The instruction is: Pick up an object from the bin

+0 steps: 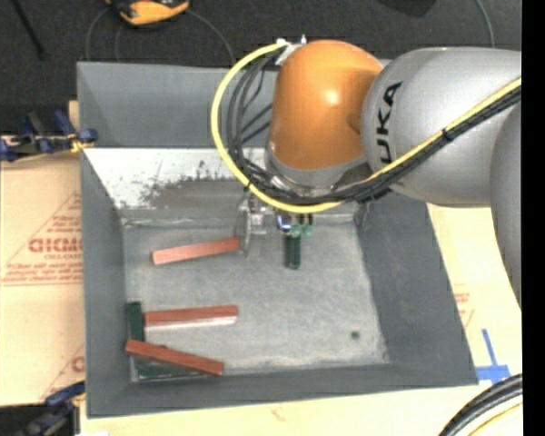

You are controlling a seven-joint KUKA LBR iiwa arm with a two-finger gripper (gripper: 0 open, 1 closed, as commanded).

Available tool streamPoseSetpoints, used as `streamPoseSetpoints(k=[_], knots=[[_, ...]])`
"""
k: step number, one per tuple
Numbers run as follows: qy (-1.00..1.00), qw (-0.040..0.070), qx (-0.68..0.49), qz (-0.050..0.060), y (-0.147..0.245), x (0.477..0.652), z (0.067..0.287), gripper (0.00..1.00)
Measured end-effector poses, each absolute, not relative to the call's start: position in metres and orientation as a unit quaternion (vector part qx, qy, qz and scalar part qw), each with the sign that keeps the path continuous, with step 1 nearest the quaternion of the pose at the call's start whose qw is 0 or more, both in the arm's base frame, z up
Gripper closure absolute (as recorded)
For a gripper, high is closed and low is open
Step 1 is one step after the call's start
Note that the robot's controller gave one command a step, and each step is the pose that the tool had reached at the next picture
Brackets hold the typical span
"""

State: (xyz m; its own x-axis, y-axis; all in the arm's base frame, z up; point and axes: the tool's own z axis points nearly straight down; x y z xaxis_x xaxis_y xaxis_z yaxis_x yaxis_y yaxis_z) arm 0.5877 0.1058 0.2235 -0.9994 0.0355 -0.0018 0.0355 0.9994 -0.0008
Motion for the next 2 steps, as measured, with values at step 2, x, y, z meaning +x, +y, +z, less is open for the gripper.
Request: streamPoseSetpoints(k=[2], knots=[[0.997,0.001,-0.078,-0.001,0.109,0.586,0.217,1.00]])
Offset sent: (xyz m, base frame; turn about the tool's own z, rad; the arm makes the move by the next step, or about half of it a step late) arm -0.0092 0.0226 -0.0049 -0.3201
